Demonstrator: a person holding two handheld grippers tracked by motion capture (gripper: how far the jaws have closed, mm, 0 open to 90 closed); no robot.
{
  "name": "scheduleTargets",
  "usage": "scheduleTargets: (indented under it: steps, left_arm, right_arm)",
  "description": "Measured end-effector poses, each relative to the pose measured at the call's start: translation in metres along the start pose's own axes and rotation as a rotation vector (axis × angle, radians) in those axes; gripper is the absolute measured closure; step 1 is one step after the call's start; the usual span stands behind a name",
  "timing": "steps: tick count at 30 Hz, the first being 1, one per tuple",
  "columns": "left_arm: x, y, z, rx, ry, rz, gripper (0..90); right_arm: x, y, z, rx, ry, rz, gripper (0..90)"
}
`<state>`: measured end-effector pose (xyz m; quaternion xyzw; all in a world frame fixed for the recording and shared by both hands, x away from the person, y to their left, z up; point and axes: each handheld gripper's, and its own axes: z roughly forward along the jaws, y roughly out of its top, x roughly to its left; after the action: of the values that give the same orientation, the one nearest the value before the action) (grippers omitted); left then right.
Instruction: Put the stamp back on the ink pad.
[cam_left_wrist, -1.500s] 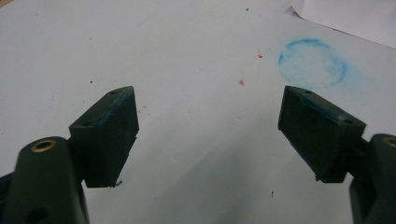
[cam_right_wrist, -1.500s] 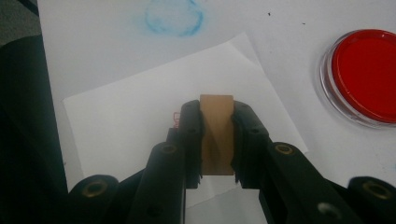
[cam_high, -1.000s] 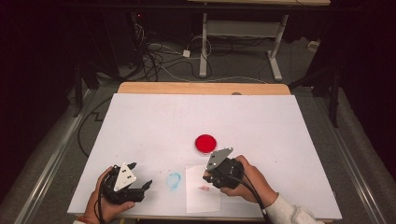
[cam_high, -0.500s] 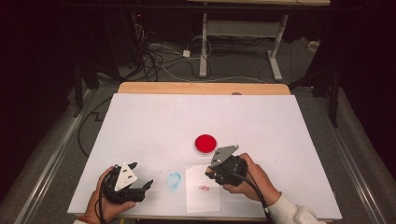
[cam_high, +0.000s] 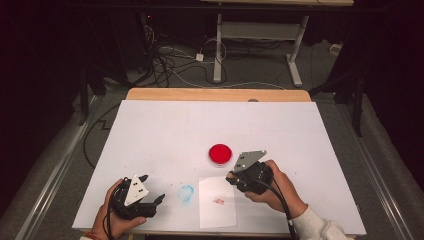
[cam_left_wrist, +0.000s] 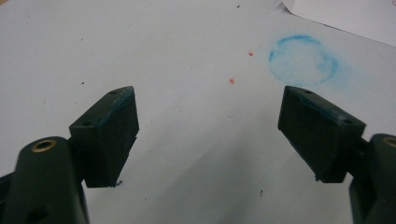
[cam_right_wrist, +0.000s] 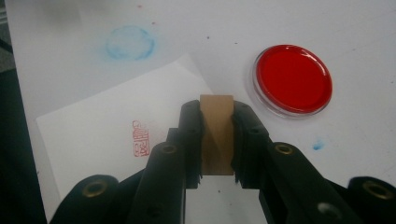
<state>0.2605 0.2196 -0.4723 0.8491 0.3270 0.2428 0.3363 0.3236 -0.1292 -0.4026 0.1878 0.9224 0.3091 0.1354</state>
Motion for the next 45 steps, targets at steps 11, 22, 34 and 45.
scheduleTargets:
  steps: [11, 22, 34, 45]
  left_arm:
    - [-0.001, 0.001, 0.002, 0.005, -0.005, 0.005, 19.6]
    - [0.000, -0.001, 0.000, -0.001, -0.009, 0.001, 19.6]
    - [0.002, 0.000, 0.002, 0.000, -0.018, -0.003, 19.6]
    - [0.000, -0.001, -0.001, -0.004, -0.016, -0.001, 19.6]
  right_arm:
    - [-0.034, 0.022, 0.020, 0.046, -0.070, 0.023, 76.5]
    - [-0.064, 0.045, 0.070, 0.152, -0.086, 0.056, 76.4]
    - [-0.074, 0.046, 0.098, 0.208, -0.107, 0.099, 75.6]
    - [-0.075, 0.044, 0.101, 0.204, -0.107, 0.115, 68.1]
